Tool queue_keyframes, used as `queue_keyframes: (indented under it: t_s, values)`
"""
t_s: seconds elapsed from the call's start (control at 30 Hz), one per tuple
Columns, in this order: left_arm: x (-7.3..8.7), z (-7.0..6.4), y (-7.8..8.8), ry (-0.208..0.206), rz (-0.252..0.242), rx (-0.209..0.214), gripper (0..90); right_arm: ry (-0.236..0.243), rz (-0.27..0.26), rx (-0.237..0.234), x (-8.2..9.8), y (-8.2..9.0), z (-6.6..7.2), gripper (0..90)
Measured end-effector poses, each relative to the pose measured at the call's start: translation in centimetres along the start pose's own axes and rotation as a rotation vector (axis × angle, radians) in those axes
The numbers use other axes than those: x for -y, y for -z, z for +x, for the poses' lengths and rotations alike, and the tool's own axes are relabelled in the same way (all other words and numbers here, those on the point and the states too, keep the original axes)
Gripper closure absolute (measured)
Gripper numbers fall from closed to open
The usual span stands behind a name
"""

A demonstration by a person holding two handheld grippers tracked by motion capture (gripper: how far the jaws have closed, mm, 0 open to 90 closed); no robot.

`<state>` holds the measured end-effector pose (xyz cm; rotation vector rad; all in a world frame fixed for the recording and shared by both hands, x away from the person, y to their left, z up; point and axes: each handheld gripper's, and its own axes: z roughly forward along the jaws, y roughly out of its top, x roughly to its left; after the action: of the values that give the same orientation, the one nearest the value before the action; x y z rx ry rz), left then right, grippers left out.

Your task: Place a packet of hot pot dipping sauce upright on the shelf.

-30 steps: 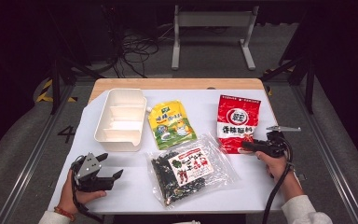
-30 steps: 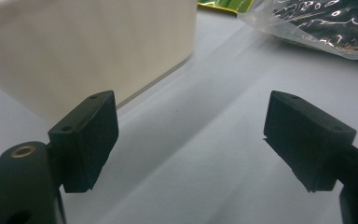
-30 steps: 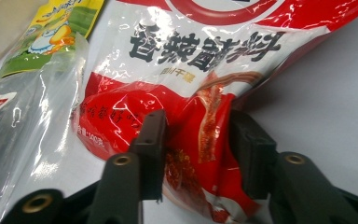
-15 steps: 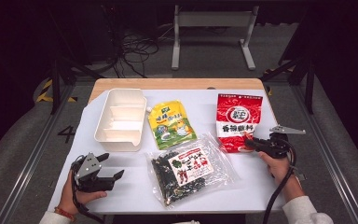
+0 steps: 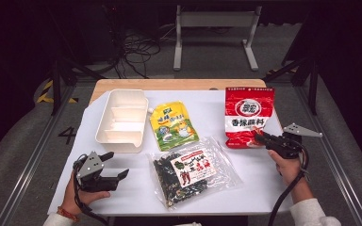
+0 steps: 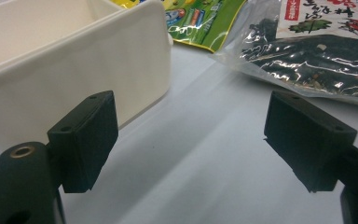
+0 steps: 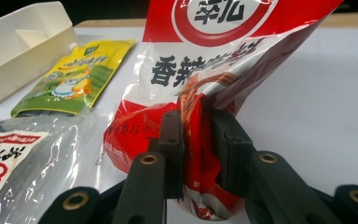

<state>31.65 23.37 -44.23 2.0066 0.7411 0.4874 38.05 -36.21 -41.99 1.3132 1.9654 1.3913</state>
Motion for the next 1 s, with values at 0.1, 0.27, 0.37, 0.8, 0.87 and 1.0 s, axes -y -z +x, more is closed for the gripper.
queue_keyframes:
  t_s: [0.1,0.27,0.37,0.8,0.87,1.0]
  values:
    - [-0.4,-0.1,-0.1,-0.002,-0.007,0.016,18.3,0.019,-0.035,0.011,-0.5,0.7,0.3,74.4]
    - [-1.2,-0.5,-0.7,0.018,0.005,0.059,16.1,0.040,-0.083,-0.022,-1.2,1.2,1.8,74.4]
    - [-2.3,-2.0,-1.4,-0.031,0.018,0.091,15.9,0.068,-0.084,-0.061,-1.3,0.8,3.2,74.5]
    - [-6.9,-5.5,-5.8,-0.052,-0.024,0.277,16.0,0.195,-0.042,-0.237,-1.2,-2.0,10.3,74.5]
    - [-7.5,-5.7,-6.7,-0.042,-0.030,0.302,15.8,0.207,-0.041,-0.269,-1.1,-2.3,11.4,74.6]
    - [-8.7,-5.9,-7.8,-0.056,-0.021,0.302,14.4,0.241,-0.034,-0.333,-0.9,-2.8,13.3,74.5]
